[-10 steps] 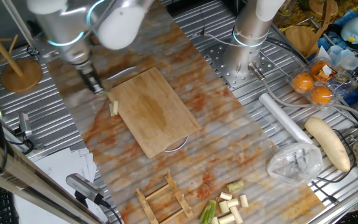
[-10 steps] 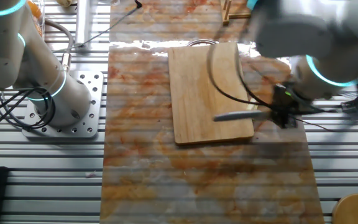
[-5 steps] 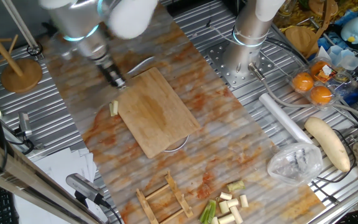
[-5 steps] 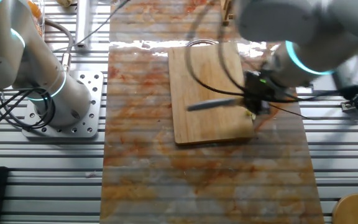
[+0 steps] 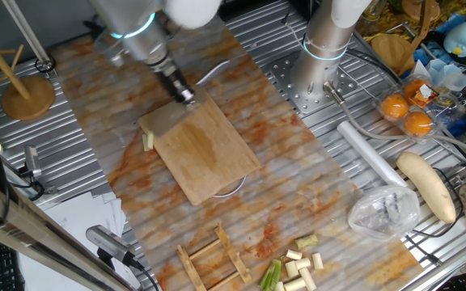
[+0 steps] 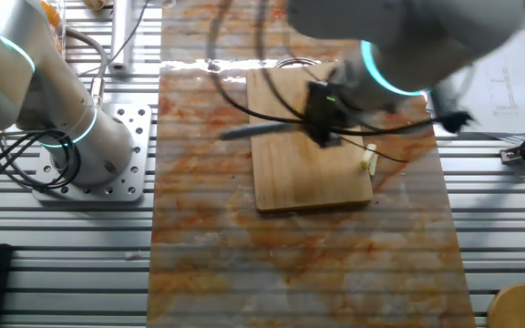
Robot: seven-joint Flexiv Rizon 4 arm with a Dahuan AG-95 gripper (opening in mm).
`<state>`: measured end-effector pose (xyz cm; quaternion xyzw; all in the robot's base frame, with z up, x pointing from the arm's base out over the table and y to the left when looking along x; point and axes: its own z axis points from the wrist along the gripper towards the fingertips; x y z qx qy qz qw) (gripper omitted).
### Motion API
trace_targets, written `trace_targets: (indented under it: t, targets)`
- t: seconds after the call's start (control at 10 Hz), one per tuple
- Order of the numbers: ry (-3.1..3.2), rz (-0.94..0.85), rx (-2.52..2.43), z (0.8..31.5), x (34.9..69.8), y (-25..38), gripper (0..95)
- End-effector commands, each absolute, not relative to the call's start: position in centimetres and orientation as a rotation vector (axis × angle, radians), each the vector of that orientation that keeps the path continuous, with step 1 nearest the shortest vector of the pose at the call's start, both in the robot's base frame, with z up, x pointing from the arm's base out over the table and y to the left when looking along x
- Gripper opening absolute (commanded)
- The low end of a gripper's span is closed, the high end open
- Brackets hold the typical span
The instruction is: Chop the scallions
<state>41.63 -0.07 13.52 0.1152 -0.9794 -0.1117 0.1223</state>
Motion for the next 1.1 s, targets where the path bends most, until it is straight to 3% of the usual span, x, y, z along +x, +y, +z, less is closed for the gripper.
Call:
trace_targets:
  t: [0.1, 1.1]
  targets:
    - [-2.858, -0.335, 0.342, 13.77, 40.89, 0.25, 0.0]
    - [-2.911, -0.329, 0.438, 13.72, 40.96, 0.28, 0.0]
